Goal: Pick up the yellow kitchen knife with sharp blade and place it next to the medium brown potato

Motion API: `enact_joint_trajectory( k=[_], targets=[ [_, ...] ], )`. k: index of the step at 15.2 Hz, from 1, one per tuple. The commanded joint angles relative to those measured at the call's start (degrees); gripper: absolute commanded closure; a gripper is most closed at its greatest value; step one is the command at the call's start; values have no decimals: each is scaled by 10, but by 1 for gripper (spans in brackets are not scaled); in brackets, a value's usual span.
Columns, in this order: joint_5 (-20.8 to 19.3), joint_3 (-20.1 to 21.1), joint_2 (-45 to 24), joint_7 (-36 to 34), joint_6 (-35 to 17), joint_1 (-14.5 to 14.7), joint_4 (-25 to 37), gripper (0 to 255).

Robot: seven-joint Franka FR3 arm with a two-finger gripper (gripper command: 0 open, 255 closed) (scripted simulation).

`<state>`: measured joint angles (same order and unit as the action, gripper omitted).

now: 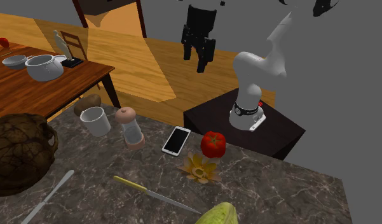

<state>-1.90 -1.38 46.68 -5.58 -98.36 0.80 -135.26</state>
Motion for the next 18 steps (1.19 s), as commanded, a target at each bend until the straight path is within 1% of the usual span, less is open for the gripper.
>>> enact_joint_trajectory(
  k=[1, 5, 9, 14, 18],
  targets=[
    [0, 0, 0, 0, 0, 0, 0, 0],
    [21, 40, -59, -76, -51, -4, -5, 0],
    [35, 77, -130, -151, -101, -10, 5, 0],
    [40, 119, -233, -245, -155, -19, 38, 0],
    [33, 146, -322, -320, -191, -27, 80, 0]
  ],
)
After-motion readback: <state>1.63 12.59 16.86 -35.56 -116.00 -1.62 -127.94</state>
